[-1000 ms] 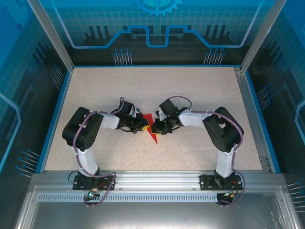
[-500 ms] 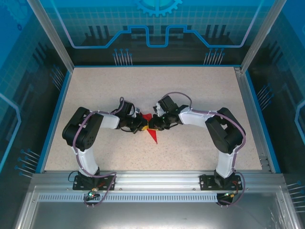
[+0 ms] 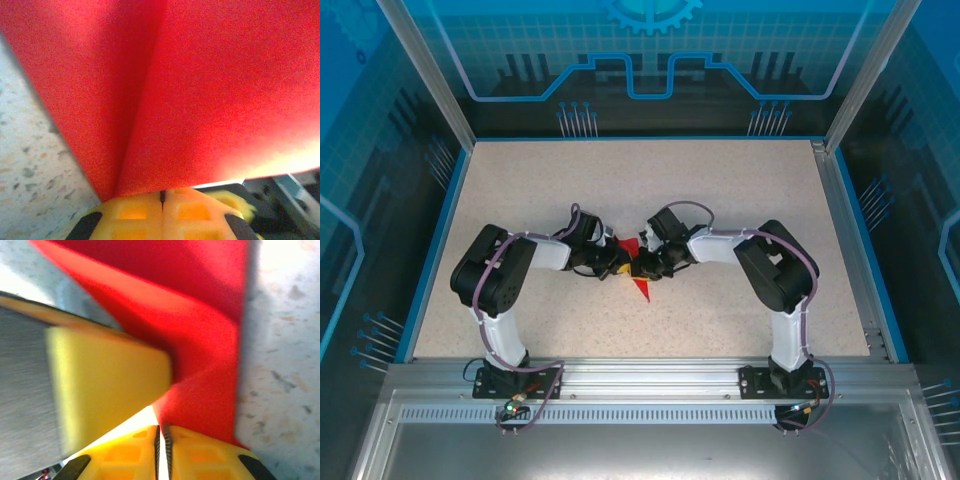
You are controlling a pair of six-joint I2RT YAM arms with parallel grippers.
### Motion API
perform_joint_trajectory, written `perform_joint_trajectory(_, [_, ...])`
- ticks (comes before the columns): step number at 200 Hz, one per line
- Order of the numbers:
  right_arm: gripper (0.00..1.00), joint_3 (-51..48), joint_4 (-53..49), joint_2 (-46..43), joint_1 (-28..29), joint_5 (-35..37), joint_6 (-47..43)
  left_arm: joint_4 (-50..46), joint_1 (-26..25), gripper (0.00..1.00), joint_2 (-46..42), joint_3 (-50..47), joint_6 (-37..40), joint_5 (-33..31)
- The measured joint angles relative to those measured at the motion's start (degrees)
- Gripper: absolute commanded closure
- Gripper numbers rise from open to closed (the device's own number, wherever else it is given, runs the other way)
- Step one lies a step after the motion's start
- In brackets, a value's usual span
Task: Fold a paper plane with a square sheet of paper (pick it up from the middle)
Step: Fold the wing for the fifth time at the center of the table.
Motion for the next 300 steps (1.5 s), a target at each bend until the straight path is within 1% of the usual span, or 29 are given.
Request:
perform_joint_trajectory(54, [0.87, -0.42, 0.31, -0.20, -0.07, 0.57, -0.76, -0.72, 0.00, 1.00, -0.09, 0.31, 0.11, -0.09])
perform_joint_trajectory(113, [0.87, -0.59, 0.33, -0.35, -0.04, 0.59, -1.88, -7.54, 0.33, 1.00, -0.09, 3.89, 2.49, -0.72])
perform_joint_trajectory(208, [0.86, -0.61, 0.35, -0.35, -0.04, 0.50, -2.08, -13.25, 6.16, 1.00, 2.78, 10.73, 6.80, -0.74])
perform_joint_trajectory(300, [0.86, -0.59, 0.33, -0.35, -0.04, 0.37, -2.10, -14.60, 8.68, 1.00, 4.50, 10.99, 8.87, 0.42])
